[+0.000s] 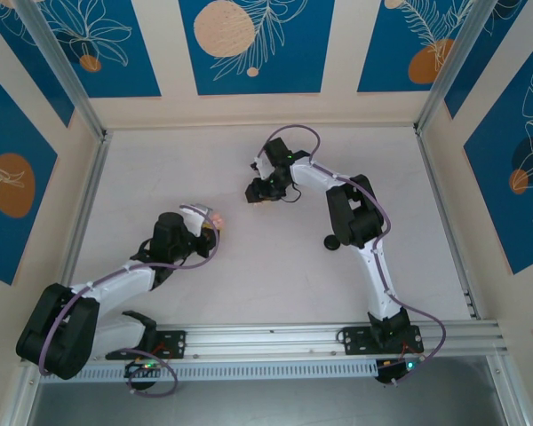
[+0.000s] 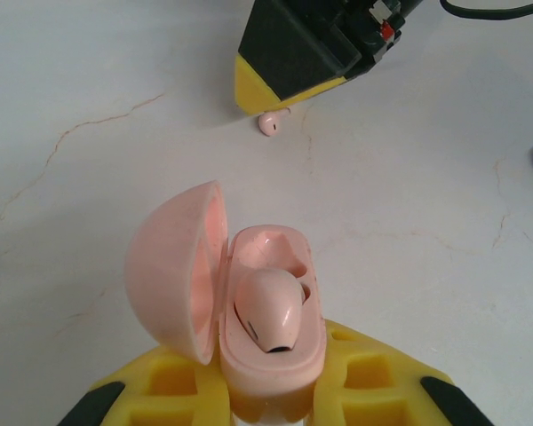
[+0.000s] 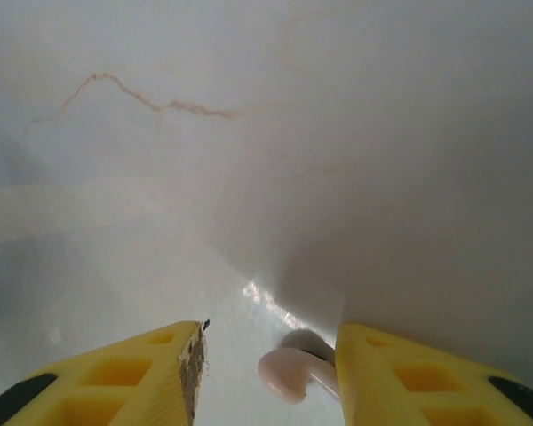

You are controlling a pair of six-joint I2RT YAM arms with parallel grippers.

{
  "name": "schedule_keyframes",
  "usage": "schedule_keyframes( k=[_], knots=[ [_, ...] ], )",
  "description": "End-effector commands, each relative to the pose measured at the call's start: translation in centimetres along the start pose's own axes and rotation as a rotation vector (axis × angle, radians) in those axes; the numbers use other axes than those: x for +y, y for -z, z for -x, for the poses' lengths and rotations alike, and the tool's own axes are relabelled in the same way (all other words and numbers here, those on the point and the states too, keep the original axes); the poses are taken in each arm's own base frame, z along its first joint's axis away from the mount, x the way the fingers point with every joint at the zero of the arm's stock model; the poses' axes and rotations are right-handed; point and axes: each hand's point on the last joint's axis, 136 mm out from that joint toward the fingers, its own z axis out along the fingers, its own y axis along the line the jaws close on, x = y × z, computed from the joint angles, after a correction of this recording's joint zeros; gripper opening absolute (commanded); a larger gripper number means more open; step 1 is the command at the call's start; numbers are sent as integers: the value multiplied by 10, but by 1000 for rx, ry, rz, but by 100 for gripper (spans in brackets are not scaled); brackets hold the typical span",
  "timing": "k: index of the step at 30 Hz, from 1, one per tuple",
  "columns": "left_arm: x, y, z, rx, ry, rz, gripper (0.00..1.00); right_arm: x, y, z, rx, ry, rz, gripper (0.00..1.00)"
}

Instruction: Insert the wireless bluetooth earbuds into the charging case

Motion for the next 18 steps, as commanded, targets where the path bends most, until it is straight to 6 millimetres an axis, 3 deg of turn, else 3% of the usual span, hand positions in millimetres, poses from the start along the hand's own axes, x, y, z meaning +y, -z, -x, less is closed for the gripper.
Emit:
schedule_keyframes(
  k=[1,7,18],
  knots=[
    [-1,3,14,-36,-17,-9,13,23,10,-24,78,15,42,42],
    [-1,4,12,-34,-13,-11,13,37,15,-35,110,12,26,40],
    [1,8,13,-22,-20,9,13,16,46,-17,81,-213,-241,41]
  ],
)
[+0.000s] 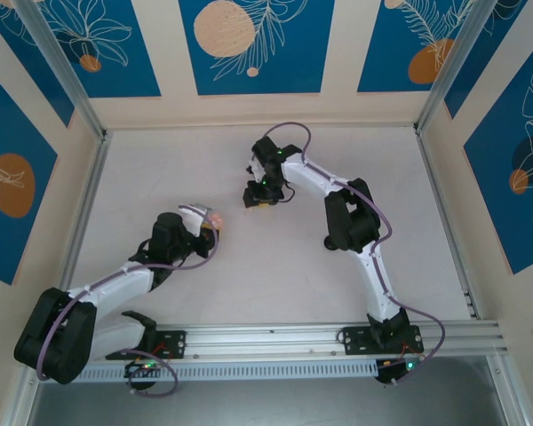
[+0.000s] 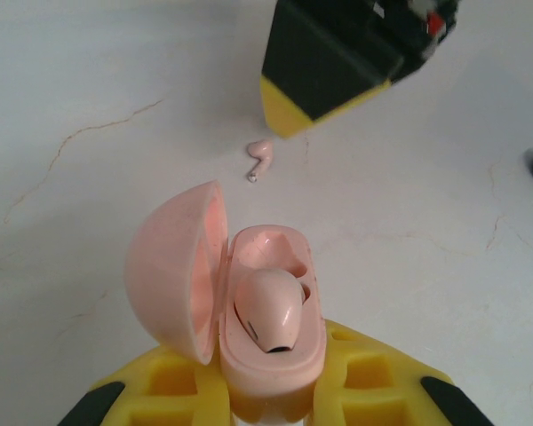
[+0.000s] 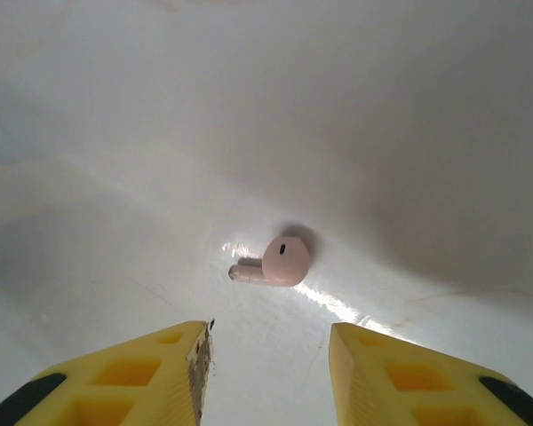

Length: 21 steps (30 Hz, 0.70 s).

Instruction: Insert the wireless bluetooth earbuds into the charging case

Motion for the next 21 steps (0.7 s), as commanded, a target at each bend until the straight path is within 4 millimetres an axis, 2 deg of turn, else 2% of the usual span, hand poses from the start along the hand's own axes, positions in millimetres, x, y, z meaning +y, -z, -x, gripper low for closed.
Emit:
schedule_keyframes(
  k=[1,7,21],
  knots=[
    [2,4,11,-15,-21,11,13,-8,19,-1,5,-137,-77,40],
    [2,4,12,-8,-30,13,13,-3,8,6,8,-202,-59,41],
    [1,3,13,-6,-36,8,13,4,-26,1,71,-200,-26,36]
  ],
)
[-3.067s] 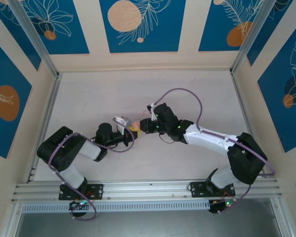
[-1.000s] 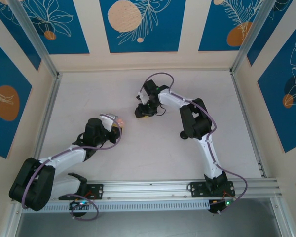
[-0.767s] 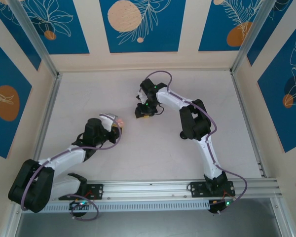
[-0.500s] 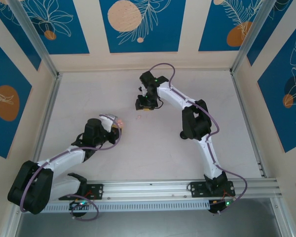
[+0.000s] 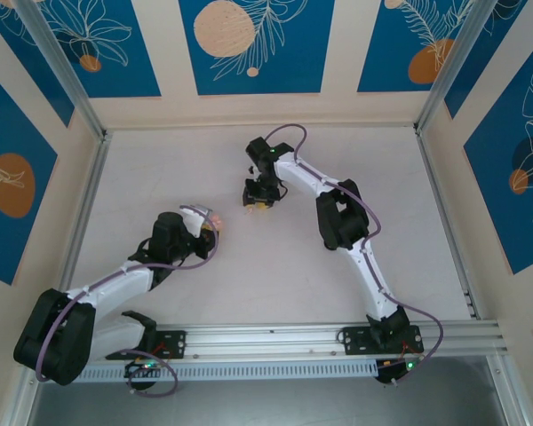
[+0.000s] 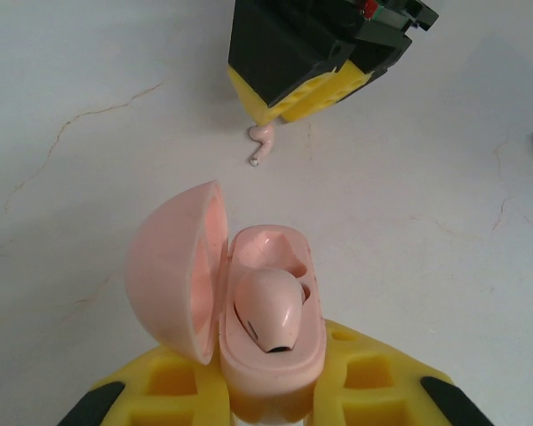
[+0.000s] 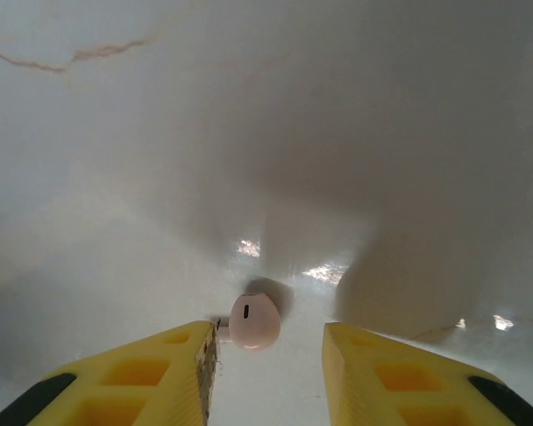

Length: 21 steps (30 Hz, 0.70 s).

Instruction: Insert the wireless bluetooth earbuds into the charging case

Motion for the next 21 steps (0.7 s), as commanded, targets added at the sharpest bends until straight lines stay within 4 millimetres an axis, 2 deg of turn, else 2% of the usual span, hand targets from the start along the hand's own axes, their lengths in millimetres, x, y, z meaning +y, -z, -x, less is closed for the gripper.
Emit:
schedule_keyframes(
  k=[1,7,21],
  knots=[
    [1,3,18,-42,-21,2,13,11,-1,-4,24,-6,36,36],
    [0,2,18,-42,-20,-2,13,13,-7,-9,37,9,24,35],
    [0,3,16,-36,-20,-4,13,-2,-28,-16,66,37,-72,30]
  ],
)
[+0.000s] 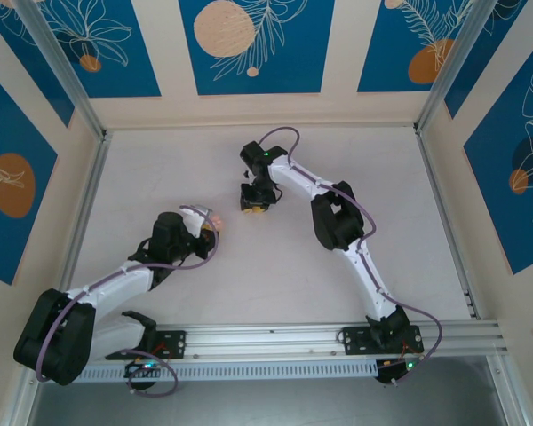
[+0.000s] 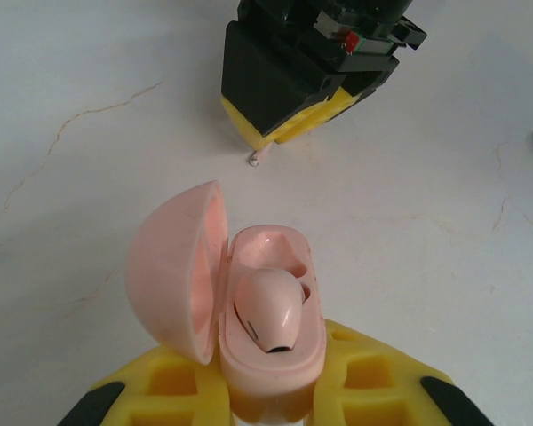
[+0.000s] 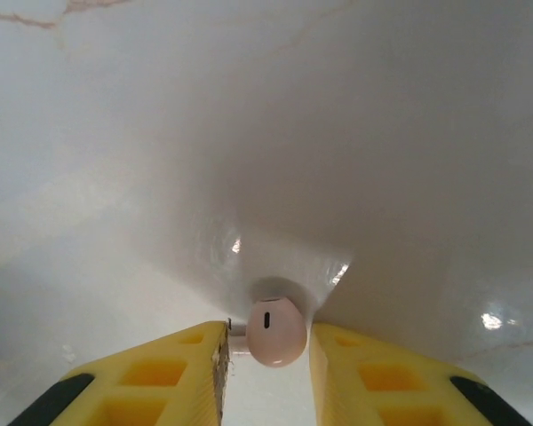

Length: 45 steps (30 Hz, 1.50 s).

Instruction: Insert the wireless bluetooth earbuds into the charging case

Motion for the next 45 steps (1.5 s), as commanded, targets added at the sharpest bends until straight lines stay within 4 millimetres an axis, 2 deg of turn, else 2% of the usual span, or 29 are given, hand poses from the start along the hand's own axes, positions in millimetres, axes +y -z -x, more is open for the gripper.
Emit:
schedule_keyframes(
  k=[1,6,11,20,26,36,45],
  knots=[
    [0,3,17,-38,-22,-4,13,-8,-16,-7,41,9,-42,30],
    [0,3,15,-33,-23,-3,13,-11,-23,-7,45,20,-55,27],
    [-2,2,13,-23,-25,-13,13,-14,-22,-6,40,50,-71,23],
    [-11,-8,2,0,-9,-86,13,-13,1,-9,-55,143,-69,18],
    [-21,-20,-5,11,8,-165,13,-20,15,-25,-115,186,-51,17],
    [-51,-46,-30,24,-28,-352,13,-34,36,-57,-232,249,-24,17],
    [-79,-62,-33,44,-56,-516,13,-29,61,-74,-360,361,-13,17]
  ],
)
